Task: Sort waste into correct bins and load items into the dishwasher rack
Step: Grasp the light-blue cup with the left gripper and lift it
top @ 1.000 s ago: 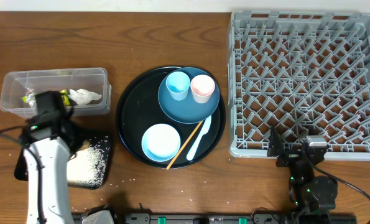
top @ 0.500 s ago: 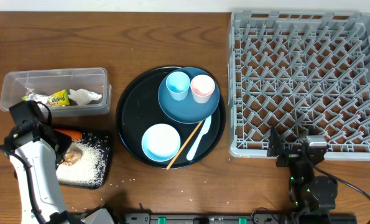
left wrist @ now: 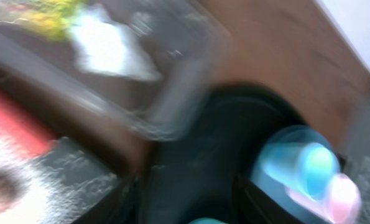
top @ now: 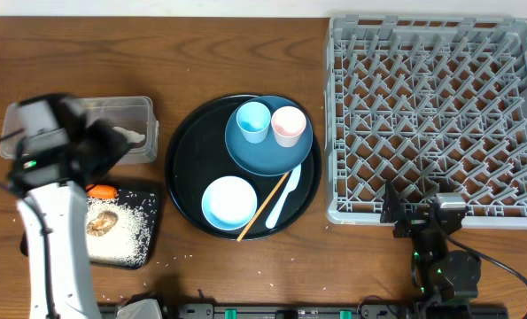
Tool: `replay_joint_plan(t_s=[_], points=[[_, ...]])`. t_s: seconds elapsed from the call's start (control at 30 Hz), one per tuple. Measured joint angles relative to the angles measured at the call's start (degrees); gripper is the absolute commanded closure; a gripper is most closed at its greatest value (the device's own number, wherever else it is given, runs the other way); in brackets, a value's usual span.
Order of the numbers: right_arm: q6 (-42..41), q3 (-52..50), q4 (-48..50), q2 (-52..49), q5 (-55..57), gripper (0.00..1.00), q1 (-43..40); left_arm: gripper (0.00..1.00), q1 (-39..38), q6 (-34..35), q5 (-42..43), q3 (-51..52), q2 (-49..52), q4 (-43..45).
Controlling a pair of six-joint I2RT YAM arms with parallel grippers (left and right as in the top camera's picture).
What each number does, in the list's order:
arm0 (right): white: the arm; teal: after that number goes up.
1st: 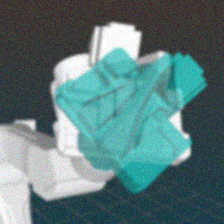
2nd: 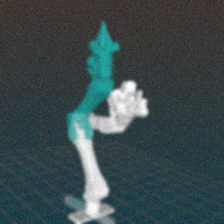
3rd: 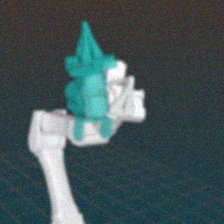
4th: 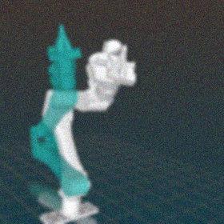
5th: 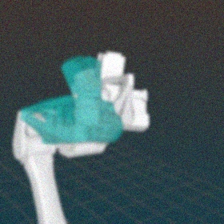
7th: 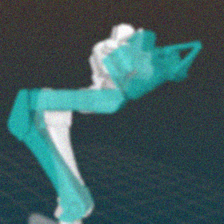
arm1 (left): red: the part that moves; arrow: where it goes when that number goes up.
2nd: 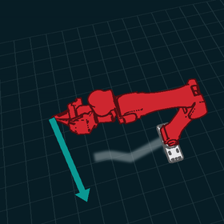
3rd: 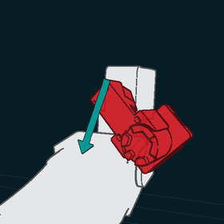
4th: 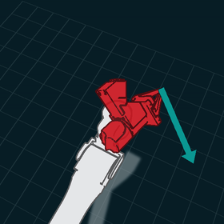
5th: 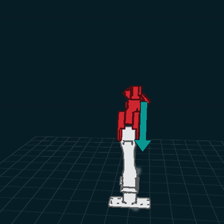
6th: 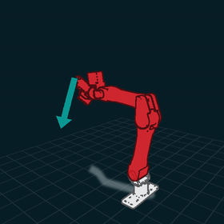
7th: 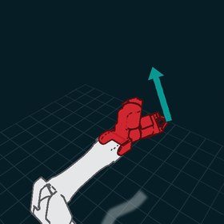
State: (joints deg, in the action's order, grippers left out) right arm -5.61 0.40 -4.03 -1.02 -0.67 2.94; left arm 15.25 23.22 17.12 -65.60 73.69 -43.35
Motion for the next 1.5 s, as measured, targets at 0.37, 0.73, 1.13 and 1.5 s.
replay_joint_plan(t_s=[0.37, 0.73, 1.13, 1.5], points=[[0.0, 0.0, 0.0, 0.0, 0.0, 0.01, 0.0, 0.54, -25.7, 4.1, -2.1, -0.1, 9.1, 17.4], [0.0, 0.0, 0.0, 0.0, 0.0, 0.01, 0.0, 0.53, -31.7, 7.6, -3.0, -0.1, 22.0, 24.6], [0.0, 0.0, 0.0, 0.0, 0.0, 0.01, 0.0, 0.66, -31.9, 8.6, -3.6, -0.1, 27.3, 25.8], [0.0, 0.0, 0.0, 0.0, 0.0, 0.01, 0.0, 0.94, -31.9, 8.9, -3.7, -0.1, 27.9, 25.8]])
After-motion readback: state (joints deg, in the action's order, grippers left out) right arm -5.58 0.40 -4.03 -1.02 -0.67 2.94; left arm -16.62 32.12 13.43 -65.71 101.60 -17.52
